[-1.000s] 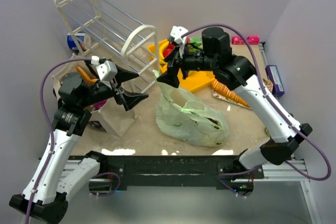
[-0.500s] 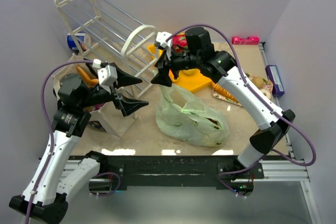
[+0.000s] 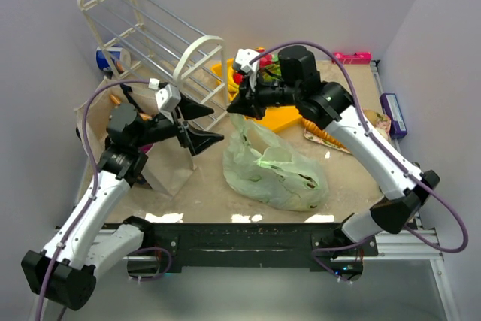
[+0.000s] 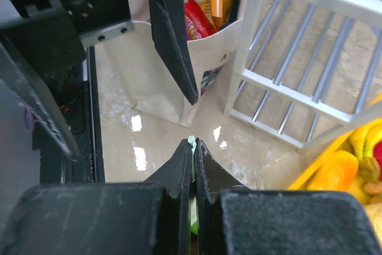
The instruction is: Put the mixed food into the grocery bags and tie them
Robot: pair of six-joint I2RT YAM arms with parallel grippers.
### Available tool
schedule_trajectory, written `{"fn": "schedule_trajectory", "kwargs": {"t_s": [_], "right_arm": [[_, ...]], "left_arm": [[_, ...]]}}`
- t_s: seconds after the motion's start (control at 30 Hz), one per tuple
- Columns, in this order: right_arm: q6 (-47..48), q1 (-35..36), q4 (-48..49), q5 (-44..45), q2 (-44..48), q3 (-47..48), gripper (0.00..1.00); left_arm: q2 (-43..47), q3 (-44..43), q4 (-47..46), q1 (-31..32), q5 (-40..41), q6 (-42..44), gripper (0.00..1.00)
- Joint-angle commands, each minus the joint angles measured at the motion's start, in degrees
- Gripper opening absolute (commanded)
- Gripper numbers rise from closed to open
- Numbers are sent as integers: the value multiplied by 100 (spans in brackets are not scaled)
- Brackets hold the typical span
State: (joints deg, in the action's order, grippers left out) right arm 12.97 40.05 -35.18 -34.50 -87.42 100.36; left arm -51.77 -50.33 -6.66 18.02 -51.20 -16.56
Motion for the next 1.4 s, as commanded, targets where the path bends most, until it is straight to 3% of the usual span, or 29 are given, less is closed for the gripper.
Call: {"fn": "schedule_trajectory", "kwargs": {"t_s": [0.0, 0.1, 0.33, 0.57, 0.7, 0.8, 0.9, 0.93, 1.0, 1.1, 1.17, 1.2, 1.23, 1.33, 1.37], "right_arm": [[-391, -15, 283, 592, 611, -174, 0], [-593, -33, 319, 813, 805, -341, 0], [-814, -50, 398, 796, 1104, -631, 0], [-937, -41, 477, 778, 1183, -746, 0], [-1138, -41, 512, 1225, 1236, -719, 0], [-1262, -50, 495, 1717, 1288, -658, 0], [-1419, -59, 503, 1990, 1359, -658, 0], [-1438, -59, 495, 2026, 1385, -658, 0], [-1473, -59, 486, 2070, 1438, -658, 0], [-1429, -77, 276, 2053, 1456, -605, 0], [-1394, -77, 3, 2061, 1456, -535, 2], [-1394, -77, -111, 2061, 1456, -422, 8], [-1385, -77, -373, 2079, 1473, -359, 37], [-1437, -68, -787, 2254, 1710, -288, 83], [-1464, -68, -850, 2324, 1824, -332, 87]], "left_arm": [[-254, 58, -1557, 666, 767, -357, 100], [-658, 49, -1918, 1159, 980, -269, 100], [-1168, 286, -3139, 1396, 1200, -647, 100], [-1617, 339, -3465, 1783, 1578, -541, 100], [-1837, 409, -3457, 2012, 1517, -533, 96], [-1846, 619, -3456, 2039, 1525, -603, 87], [-1854, 831, -3798, 2048, 1456, -831, 70], [-1915, 857, -3991, 2048, 1411, -980, 58], [-2003, 875, -4115, 2056, 1280, -1103, 44], [-2109, 936, -4422, 2056, 1200, -1350, 9], [-2118, 989, -4748, 2056, 1261, -1578, 0], [-2101, 963, -4766, 2048, 1296, -1631, 0], [-2092, 902, -4549, 2030, 1323, -1649, 0], [-2022, 516, -3480, 1890, 1428, -1597, 0], [-1987, 384, -3248, 1837, 1455, -1561, 0]]}}
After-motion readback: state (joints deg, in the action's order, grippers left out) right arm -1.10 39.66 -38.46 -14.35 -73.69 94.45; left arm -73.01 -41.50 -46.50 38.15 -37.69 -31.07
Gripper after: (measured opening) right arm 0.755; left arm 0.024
